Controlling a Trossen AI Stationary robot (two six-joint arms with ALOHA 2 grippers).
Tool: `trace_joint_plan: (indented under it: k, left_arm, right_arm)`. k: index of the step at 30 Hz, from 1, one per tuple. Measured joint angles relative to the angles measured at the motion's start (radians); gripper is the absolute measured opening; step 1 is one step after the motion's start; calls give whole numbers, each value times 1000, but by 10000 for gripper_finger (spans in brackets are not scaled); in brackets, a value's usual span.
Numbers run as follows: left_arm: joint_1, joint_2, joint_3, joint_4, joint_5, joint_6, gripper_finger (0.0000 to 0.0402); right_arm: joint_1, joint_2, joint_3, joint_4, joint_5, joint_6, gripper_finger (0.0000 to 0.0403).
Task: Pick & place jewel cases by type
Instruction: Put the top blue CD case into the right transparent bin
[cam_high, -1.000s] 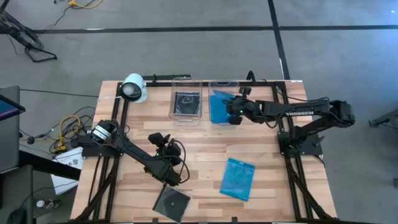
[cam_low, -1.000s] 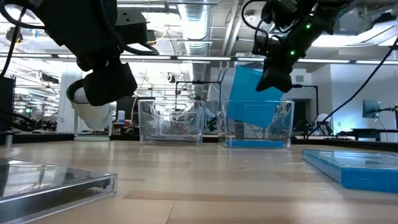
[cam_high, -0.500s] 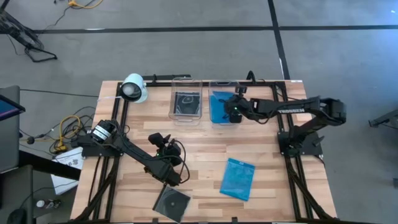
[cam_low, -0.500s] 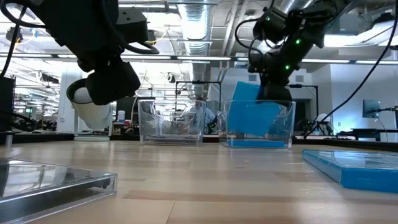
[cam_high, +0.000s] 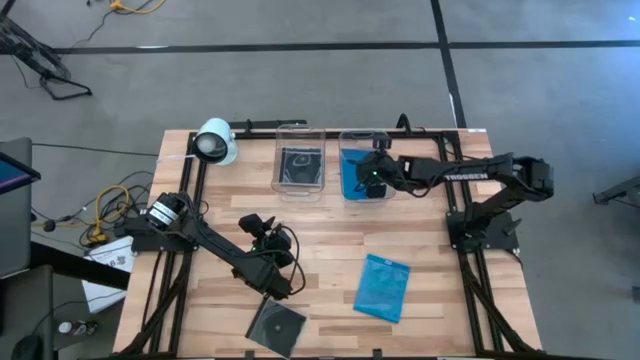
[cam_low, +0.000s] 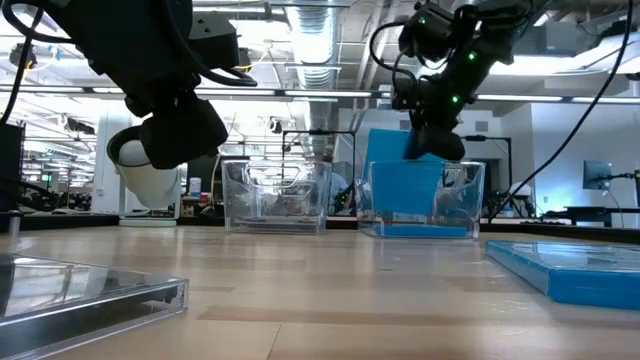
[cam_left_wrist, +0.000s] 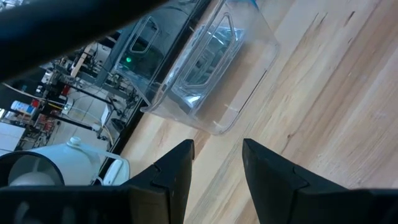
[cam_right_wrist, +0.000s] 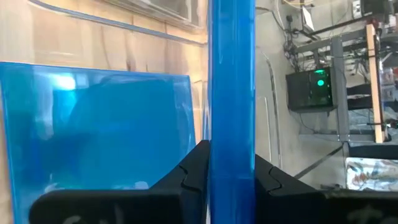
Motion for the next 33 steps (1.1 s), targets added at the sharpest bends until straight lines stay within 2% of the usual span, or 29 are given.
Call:
trace_joint_plan:
  k: [13,19,21,25,27,33]
  left_arm:
    - [0,0,0,4,10,0,137]
    - [0,0,0,10,10,0,137]
    - [0,0,0,13,10,0,137]
    - [0,0,0,19,10,-1,137]
    - [0,0,0,23,10,-1,137]
    - [0,0,0,27,10,-1,137]
  right_arm:
    - [-3,0,32,-99,-43,27,82]
    - [-3,-1,32,-98,-42,27,114]
    - [-3,-1,32,-98,-26,22,130]
    - [-3,-1,32,-89,95,3,166]
    - [-3,-2,32,-85,111,1,181]
    - [10,-2,32,-91,44,1,200]
